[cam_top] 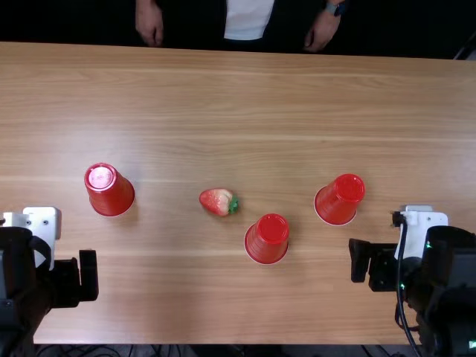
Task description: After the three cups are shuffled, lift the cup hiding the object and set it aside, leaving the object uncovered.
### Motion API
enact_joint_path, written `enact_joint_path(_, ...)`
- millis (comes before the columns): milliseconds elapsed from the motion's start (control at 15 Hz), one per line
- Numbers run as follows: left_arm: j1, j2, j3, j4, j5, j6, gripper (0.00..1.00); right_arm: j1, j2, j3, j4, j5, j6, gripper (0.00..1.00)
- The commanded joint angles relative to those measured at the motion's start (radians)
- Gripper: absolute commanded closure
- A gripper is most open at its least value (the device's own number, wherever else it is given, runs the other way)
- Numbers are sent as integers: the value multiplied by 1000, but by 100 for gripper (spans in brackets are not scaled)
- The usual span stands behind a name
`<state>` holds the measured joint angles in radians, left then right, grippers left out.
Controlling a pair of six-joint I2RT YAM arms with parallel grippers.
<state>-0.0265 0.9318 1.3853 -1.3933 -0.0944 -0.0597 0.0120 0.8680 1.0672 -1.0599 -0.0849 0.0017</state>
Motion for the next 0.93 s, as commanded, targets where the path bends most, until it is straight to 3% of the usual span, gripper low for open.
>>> enact_joint_path(0, -6, -8, -38, 2, 10, -12, 0, -7, -55, 23, -33, 6, -4, 0)
enact_joint_path(333, -3, -160, -203, 48, 2, -21, 0, -7, -250, -65, -29, 4, 9, 0)
enact_joint_path(533, 4, -329, -376, 189, -1, -91, 0, -9, -397, -168, -16, 4, 13, 0)
enact_joint_path(867, 8, -645, -686, 340, -7, -91, 0, -69, -666, -308, 61, 4, 11, 0)
